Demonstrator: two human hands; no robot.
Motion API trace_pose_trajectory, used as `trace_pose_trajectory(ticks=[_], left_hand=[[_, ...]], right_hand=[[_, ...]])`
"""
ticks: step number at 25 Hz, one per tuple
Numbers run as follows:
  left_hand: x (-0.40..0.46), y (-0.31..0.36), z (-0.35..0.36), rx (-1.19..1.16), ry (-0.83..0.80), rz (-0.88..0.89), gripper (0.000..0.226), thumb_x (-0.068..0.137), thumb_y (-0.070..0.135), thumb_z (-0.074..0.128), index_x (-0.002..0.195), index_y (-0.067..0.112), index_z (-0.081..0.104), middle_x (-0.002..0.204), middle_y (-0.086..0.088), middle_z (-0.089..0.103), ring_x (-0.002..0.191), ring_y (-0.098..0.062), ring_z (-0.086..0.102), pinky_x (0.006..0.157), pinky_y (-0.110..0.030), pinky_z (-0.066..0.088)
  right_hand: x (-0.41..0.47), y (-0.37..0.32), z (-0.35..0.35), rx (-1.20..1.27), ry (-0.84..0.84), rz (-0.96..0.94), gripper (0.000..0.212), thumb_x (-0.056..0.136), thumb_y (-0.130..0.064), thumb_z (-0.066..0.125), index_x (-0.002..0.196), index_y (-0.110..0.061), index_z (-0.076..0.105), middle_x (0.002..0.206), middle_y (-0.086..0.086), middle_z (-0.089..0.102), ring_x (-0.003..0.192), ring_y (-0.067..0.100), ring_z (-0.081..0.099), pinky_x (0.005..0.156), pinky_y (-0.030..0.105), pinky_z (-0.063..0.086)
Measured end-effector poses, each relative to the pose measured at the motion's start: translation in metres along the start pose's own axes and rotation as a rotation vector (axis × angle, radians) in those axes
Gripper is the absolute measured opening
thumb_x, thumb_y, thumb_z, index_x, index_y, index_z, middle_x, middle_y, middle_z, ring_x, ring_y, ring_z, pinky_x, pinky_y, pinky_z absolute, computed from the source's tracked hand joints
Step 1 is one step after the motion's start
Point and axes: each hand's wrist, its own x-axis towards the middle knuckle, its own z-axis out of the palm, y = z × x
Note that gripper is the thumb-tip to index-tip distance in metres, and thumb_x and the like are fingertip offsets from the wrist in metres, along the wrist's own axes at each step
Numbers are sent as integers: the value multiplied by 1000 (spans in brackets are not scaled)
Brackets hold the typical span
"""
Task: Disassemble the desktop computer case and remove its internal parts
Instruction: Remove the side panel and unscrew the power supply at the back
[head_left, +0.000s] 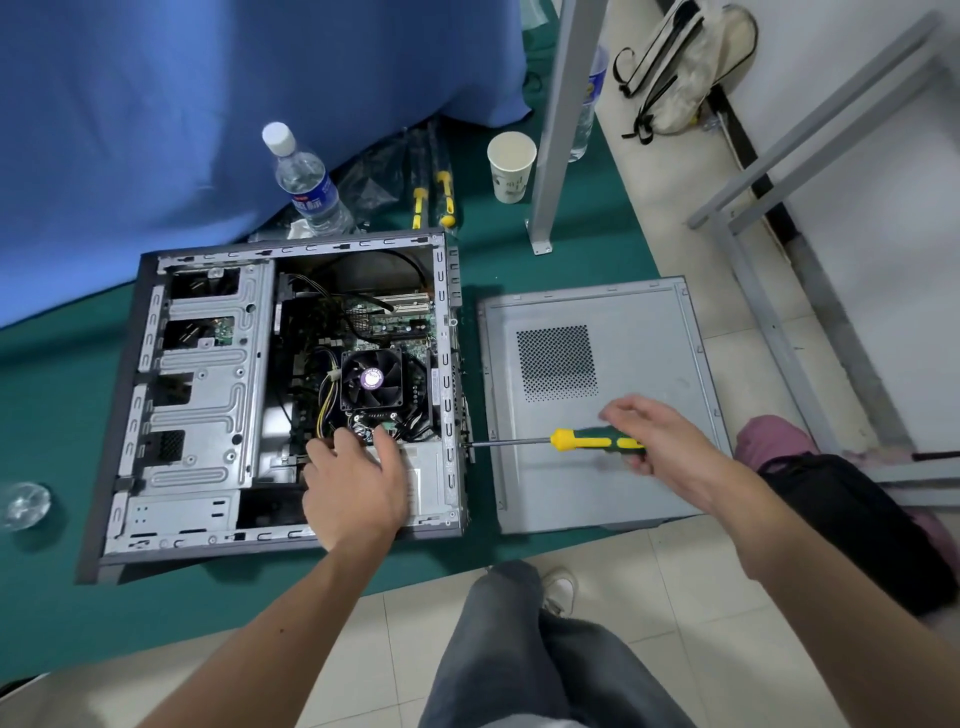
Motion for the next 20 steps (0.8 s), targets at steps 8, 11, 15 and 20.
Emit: trace_pose_trajectory(ticks=[8,11,15,20], left_hand=[[-1,1,-1,-4,-3,-3,54,96,54,25,104,8,52,106,-15,45,96,-36,50,70,-38,31],[-1,0,0,6,-2,0,53,98,53,27,105,7,53,107,-17,46,98,-37,50,72,-40,33],[-2,1,1,24,29,29,45,100,42,33,104,4,56,108,-22,51,100,-38,48,85,-47,39],[-5,-1,2,4,62,135,32,102,34,36,99,11,58,112,-15,57,113,-34,43,96,-51,31]], right_hand=[[-4,0,3,-199,-4,17,29,100,-35,51,95,-9,64,75,6,58,55,14,46,49,24,38],[0,3,-2,231,3,-72,27,88,10,56,99,-15,62,92,7,59,79,16,54,66,25,40],[-1,0,-3,214,-70,71,14,96,-23,60,101,-9,64,88,10,61,71,20,59,66,30,53],[0,6,-2,232,-35,-50,19,92,-2,59,98,-19,66,90,4,57,70,15,50,61,27,38]])
